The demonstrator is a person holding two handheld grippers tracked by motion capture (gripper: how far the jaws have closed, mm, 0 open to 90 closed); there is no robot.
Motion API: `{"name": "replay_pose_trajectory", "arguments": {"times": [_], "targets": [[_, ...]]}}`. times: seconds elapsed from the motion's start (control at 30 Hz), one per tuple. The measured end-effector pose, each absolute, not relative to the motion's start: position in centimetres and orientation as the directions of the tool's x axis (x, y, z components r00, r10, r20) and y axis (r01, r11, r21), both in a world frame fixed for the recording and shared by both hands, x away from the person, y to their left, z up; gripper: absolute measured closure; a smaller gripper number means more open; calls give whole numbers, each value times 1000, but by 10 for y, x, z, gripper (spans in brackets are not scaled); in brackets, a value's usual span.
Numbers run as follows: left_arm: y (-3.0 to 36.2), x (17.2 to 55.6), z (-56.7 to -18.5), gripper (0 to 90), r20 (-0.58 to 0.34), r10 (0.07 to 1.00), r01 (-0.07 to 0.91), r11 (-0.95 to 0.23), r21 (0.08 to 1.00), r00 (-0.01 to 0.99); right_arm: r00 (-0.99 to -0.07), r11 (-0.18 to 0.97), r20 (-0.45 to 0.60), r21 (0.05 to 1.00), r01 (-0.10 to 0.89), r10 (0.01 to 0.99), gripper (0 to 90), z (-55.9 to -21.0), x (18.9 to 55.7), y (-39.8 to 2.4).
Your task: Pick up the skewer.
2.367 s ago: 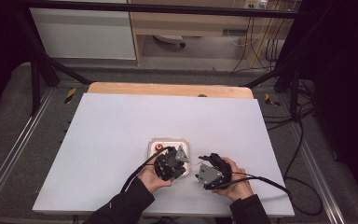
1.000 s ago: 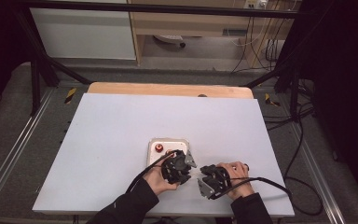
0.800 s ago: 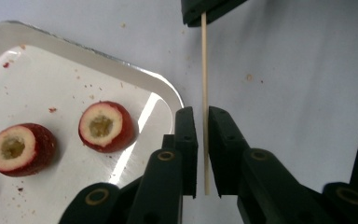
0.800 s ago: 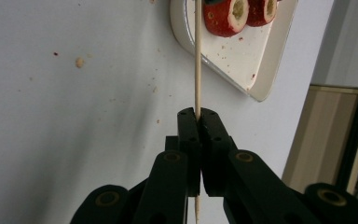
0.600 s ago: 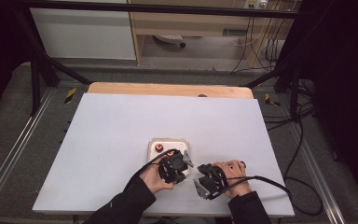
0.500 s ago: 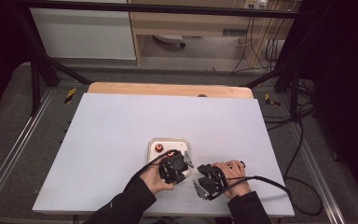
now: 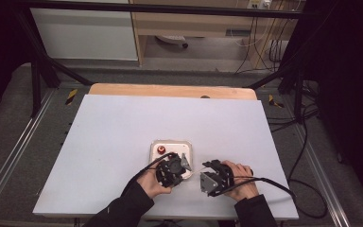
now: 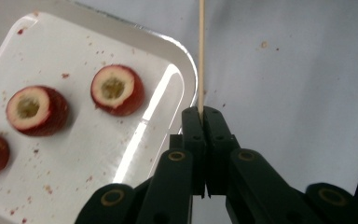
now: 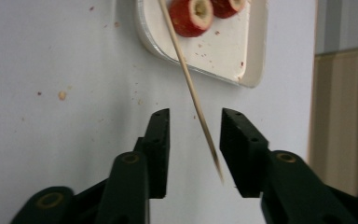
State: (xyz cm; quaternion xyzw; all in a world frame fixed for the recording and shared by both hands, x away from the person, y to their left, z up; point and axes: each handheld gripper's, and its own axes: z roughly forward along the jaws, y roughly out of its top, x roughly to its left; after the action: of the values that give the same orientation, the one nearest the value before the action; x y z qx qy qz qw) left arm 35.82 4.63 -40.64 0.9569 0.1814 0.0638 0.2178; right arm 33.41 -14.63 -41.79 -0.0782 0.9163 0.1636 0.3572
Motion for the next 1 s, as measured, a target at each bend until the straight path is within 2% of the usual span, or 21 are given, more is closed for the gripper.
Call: {"name": "replay_pose_trajectory", "arguments": {"times": [0.13,0.27,0.47,0.53,0.67,0.77,0.87,1.0], "targets": [[63,357,-406,887,48,393,334,-833,442,918,-769,912,-617,393,-120,164,459,-414,341,-157],[80,356,-405,886,42,427,360,-807,468,903,-804,853,-483,519,56,346,380,-416,349,-167],[103,353,-404,886,37,473,386,-759,525,880,-782,746,-293,592,304,551,271,-424,359,-176],[113,351,-404,885,30,492,395,-732,555,870,-775,731,-269,595,334,572,254,-424,360,-177],[129,348,-408,885,21,535,412,-675,612,845,-745,639,-139,630,442,652,154,-423,366,-180],[141,345,-411,885,8,562,424,-633,648,827,-740,615,-105,640,460,664,123,-421,367,-179],[152,343,-413,885,-11,582,432,-590,682,813,-733,546,-14,677,494,681,93,-415,367,-180],[162,341,-416,885,-11,605,430,-554,713,796,-724,537,-8,675,505,690,66,-411,368,-179]]}}
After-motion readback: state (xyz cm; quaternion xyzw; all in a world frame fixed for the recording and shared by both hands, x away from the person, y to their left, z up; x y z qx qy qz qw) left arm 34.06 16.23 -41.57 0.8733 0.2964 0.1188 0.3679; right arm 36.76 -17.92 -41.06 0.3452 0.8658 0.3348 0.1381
